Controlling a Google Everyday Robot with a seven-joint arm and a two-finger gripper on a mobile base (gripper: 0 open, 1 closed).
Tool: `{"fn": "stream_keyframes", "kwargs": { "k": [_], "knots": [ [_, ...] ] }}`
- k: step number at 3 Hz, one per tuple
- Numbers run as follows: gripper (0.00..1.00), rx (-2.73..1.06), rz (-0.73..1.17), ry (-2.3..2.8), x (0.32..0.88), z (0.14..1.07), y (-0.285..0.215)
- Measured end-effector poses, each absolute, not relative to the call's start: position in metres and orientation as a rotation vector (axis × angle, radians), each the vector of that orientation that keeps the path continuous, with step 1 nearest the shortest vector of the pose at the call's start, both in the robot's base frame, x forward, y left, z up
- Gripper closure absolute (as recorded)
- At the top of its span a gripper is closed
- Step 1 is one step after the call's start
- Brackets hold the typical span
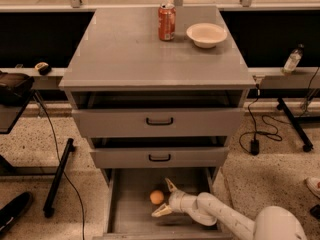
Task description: Pick orange from bottom drawer and place on counter
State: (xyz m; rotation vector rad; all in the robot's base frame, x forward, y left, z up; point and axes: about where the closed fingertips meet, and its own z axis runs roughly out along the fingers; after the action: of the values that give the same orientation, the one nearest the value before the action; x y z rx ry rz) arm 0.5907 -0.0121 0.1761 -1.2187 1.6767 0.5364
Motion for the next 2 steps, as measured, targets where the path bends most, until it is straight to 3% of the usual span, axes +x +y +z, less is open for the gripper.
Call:
{"fn": "stream_keyframes", "kwargs": {
  "k": [1,2],
  "knots": [
    [0.00,-1.212,0.567,1.707,0.593,0.143,-0.006],
    [0.16,-1.187,0.612,1.724,0.596,0.125,0.000]
  ]
}}
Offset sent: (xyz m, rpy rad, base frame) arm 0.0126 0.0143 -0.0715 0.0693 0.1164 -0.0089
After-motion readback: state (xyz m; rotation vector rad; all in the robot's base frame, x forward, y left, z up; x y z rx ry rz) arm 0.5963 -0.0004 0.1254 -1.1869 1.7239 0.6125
